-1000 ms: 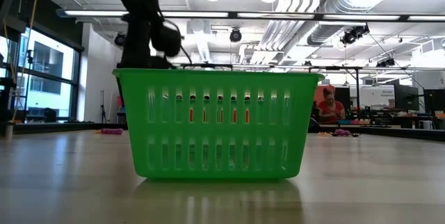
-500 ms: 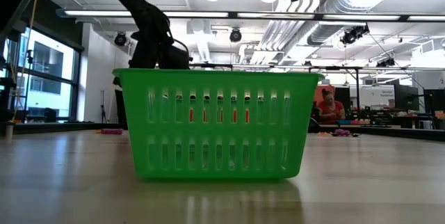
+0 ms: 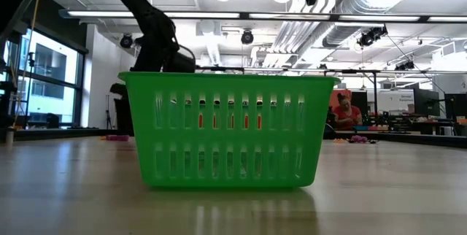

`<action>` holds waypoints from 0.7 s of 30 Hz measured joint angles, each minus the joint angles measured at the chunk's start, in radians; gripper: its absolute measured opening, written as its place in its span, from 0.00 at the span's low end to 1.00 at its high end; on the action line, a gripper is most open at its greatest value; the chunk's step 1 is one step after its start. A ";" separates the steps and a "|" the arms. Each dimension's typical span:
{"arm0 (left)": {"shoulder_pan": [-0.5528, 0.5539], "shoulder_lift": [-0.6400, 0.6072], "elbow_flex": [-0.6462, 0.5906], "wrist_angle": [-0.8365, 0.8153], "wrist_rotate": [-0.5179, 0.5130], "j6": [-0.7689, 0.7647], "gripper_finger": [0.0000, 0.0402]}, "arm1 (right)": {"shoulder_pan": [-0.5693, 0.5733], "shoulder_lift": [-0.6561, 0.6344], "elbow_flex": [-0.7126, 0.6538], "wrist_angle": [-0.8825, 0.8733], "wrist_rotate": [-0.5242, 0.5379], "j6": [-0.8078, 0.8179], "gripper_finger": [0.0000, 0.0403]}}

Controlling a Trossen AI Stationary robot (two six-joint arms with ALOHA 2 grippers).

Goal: Sort Halloween decoration
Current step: Put the purple skeleton toy into the red bin

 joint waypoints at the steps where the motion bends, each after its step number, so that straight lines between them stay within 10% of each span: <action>1: -0.002 0.001 -0.014 0.011 -0.008 0.000 0.43 | 0.000 0.000 0.000 0.000 0.000 0.000 0.50; 13: -0.004 -0.005 -0.067 0.098 -0.029 0.006 0.39 | 0.000 0.000 0.000 0.000 0.000 -0.001 0.50; 21: 0.003 -0.014 -0.067 0.100 0.010 0.051 0.04 | 0.000 0.000 0.000 0.000 0.000 -0.001 0.50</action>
